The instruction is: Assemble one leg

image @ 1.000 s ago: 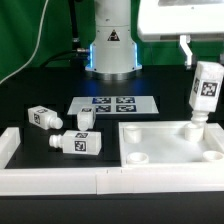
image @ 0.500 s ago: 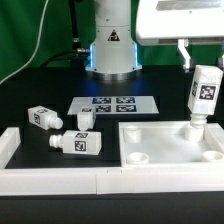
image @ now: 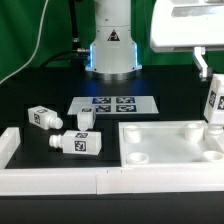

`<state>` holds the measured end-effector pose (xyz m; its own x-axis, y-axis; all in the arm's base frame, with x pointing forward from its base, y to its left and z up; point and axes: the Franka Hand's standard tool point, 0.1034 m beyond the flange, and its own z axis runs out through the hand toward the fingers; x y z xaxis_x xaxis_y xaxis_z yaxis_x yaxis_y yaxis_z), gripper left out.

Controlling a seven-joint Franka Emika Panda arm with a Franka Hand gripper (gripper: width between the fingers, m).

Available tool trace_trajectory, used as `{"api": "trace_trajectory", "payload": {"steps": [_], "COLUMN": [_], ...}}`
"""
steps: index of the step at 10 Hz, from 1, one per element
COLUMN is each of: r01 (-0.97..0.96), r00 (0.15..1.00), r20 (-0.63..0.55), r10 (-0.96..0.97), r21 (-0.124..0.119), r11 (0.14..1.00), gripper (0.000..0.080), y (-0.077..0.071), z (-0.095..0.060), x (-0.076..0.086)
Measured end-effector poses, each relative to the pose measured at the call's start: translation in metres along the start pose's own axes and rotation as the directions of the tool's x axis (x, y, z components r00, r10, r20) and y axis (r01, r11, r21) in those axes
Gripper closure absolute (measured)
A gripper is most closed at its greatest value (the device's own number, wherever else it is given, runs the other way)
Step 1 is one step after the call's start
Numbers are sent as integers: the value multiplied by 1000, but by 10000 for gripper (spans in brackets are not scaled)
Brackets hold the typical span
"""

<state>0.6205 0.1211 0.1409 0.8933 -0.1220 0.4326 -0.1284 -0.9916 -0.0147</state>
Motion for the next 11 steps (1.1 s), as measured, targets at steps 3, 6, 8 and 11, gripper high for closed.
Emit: {"api": "trace_trajectory", "payload": {"steps": [3, 6, 8, 11], "r01": [1, 44, 37, 40], "r00": [1000, 999, 999, 999], "r20": [-13, -12, -24, -35], "r10": [-1, -44, -36, -38], "r21": [5, 28, 49, 55], "r11": [1000, 999, 998, 998], "gripper": [518, 518, 518, 518], "y": [-1, 31, 33, 18], "z": [0, -8, -5, 6], "x": [0, 21, 22, 7]}}
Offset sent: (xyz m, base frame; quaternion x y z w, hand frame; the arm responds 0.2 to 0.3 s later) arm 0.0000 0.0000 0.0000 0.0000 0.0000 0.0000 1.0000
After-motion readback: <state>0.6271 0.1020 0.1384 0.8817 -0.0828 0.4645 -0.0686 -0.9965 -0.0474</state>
